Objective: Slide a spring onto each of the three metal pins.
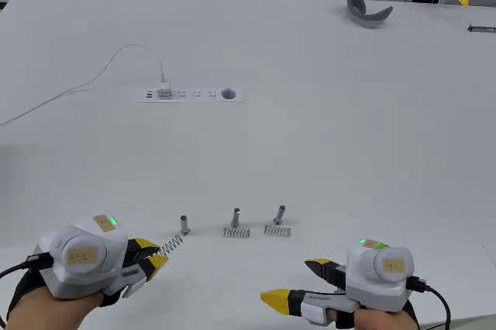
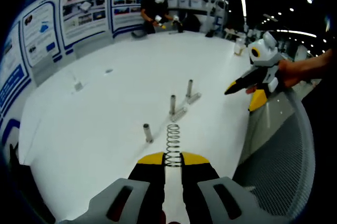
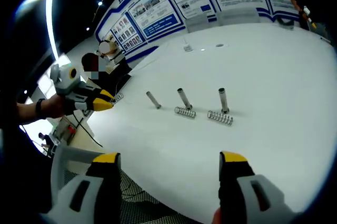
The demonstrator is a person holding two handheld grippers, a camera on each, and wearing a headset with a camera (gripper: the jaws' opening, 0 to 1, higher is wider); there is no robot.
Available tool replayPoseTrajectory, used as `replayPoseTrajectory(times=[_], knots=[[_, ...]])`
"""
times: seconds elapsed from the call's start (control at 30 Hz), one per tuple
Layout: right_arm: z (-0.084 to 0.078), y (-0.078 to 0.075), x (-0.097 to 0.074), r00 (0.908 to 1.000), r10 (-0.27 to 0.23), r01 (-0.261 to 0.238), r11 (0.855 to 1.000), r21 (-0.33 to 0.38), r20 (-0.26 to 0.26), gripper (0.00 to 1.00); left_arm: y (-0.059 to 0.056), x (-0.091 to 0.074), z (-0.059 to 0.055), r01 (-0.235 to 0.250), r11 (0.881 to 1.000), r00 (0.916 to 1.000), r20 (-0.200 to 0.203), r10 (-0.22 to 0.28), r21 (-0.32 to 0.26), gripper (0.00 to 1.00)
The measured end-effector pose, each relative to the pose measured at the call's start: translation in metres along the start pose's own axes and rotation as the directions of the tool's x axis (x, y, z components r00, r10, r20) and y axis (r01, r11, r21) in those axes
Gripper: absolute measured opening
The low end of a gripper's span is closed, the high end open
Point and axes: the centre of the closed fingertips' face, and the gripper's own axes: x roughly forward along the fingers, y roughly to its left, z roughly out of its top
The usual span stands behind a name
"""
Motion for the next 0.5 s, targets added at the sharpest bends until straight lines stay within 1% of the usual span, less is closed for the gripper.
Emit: replayPoseTrajectory(times=[0.23,0.33,0.37,0.4,0.5], knots=[[0.006,0.004,0.002,0.9997,0.023,-0.023,1.000,0.001,0.010,0.75,-0.007,-0.001,0.015,0.015,1.000,0.9995,0.026,-0.016,0.027,0.10],[0.012,0.005,0.003,0.9990,0.039,-0.039,0.999,0.002,0.020,0.74,-0.010,0.001,0.022,0.026,0.999,0.9990,0.035,-0.027,0.044,0.10],[0.015,0.006,0.002,0.9987,0.044,-0.044,0.999,0.005,0.027,0.72,-0.011,0.001,0.023,0.028,0.998,0.9989,0.037,-0.030,0.049,0.10],[0.020,0.009,0.002,0.9972,0.062,-0.063,0.998,0.017,0.043,0.70,-0.013,0.002,0.025,0.032,0.998,0.9987,0.038,-0.035,0.058,0.10],[0.031,0.016,0.000,0.9911,0.107,-0.111,0.993,0.048,0.079,0.59,-0.014,0.004,0.026,0.039,0.997,0.9984,0.038,-0.042,0.071,0.10]])
